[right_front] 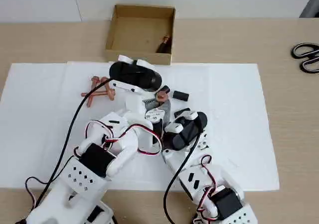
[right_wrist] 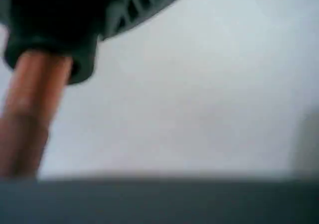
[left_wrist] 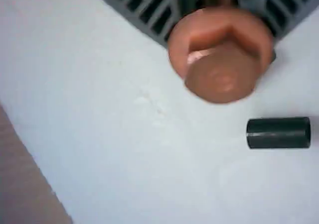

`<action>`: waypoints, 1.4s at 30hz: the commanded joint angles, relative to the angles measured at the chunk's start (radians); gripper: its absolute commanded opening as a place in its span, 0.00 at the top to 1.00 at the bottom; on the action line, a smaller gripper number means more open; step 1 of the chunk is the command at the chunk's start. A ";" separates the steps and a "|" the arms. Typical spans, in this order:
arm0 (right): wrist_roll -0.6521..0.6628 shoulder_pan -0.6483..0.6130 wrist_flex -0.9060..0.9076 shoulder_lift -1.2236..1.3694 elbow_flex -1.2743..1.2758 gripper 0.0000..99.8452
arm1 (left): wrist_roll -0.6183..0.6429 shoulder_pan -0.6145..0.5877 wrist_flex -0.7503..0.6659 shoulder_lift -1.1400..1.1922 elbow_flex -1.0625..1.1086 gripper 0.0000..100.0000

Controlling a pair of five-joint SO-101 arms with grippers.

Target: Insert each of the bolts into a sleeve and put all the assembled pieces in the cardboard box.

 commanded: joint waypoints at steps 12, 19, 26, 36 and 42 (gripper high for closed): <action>-0.008 0.001 -0.018 -0.016 -0.058 1.00 | 0.063 -0.006 0.107 -0.006 -0.015 1.00; -0.008 0.001 -0.018 -0.016 -0.058 1.00 | 0.081 -0.003 0.149 0.002 -0.015 1.00; -0.006 0.001 -0.018 -0.016 -0.072 1.00 | 0.078 0.000 0.150 0.003 -0.015 1.00; -0.006 0.001 -0.018 -0.016 -0.092 1.00 | 0.044 0.017 0.204 0.003 -0.016 1.00; -0.006 0.001 -0.018 -0.016 -0.101 1.00 | 0.044 0.031 0.210 0.002 -0.016 1.00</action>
